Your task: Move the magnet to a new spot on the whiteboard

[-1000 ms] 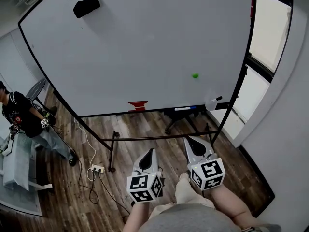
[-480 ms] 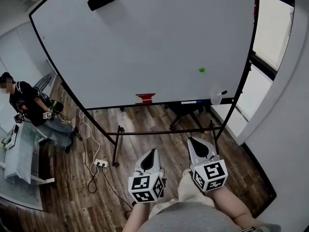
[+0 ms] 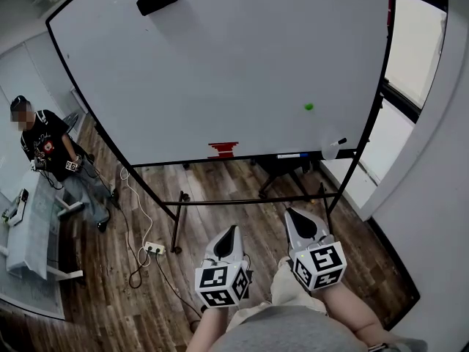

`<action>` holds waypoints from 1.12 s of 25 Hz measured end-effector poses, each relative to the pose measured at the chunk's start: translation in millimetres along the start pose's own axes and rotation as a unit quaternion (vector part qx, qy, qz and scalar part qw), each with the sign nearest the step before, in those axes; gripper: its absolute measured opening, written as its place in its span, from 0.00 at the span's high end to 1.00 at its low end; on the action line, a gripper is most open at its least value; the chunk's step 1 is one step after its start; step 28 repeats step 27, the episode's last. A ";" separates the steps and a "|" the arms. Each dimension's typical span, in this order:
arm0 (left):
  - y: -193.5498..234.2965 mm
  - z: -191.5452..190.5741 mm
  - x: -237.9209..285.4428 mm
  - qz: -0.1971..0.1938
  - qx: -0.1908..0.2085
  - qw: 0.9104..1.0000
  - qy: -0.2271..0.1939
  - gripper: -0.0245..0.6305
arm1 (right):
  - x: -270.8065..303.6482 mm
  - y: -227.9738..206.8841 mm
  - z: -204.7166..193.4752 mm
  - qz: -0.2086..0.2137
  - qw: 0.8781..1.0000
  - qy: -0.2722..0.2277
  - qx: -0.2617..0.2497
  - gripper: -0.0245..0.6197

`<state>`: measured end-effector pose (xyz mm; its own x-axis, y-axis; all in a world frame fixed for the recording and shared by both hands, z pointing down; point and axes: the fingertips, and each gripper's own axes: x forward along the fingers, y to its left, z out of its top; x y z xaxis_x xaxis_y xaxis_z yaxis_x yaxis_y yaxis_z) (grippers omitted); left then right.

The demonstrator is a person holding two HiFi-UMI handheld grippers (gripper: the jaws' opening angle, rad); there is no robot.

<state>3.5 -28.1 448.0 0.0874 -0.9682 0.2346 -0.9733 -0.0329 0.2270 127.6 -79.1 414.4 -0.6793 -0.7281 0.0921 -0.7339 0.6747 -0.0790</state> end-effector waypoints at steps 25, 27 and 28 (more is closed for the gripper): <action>-0.4 0.3 5.4 -0.001 -0.009 1.000 -0.001 0.96 | 1.8 3.7 3.5 0.007 1.000 -0.002 -0.011 0.96; -0.8 -0.3 5.2 -0.002 -0.009 1.000 0.000 0.96 | 1.6 4.6 2.1 0.008 1.000 -0.002 -0.010 0.96; -0.8 -0.3 5.2 -0.002 -0.009 1.000 0.000 0.96 | 1.6 4.6 2.1 0.008 1.000 -0.002 -0.010 0.96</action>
